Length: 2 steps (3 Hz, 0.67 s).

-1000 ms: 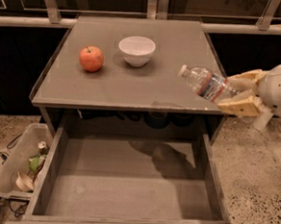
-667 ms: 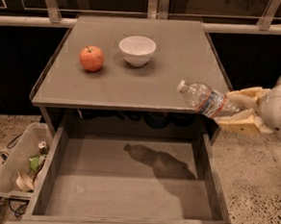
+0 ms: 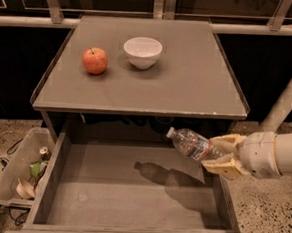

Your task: Place water bottle into top drawer

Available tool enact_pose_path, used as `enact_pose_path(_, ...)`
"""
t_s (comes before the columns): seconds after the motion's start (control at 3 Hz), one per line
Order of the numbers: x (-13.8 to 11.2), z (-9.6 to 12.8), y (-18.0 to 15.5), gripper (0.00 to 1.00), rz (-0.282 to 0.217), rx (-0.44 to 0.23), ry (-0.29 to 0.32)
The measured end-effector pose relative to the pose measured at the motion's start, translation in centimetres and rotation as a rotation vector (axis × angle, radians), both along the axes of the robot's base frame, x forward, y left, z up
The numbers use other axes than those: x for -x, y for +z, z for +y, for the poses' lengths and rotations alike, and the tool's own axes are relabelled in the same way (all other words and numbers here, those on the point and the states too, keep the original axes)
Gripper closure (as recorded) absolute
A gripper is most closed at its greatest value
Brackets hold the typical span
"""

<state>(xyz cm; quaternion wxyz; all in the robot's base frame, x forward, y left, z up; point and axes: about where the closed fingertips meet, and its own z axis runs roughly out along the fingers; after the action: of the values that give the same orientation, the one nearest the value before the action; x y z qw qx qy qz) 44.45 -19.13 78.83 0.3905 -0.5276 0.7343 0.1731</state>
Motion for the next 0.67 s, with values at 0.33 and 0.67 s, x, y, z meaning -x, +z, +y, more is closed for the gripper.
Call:
enact_pose_path(0.33, -0.77, 2.10, -5.49, 1.00, 0.085, -0.013, 0.078)
enact_pose_path(0.67, -0.77, 2.10, -5.49, 1.00, 0.085, -0.013, 0.078)
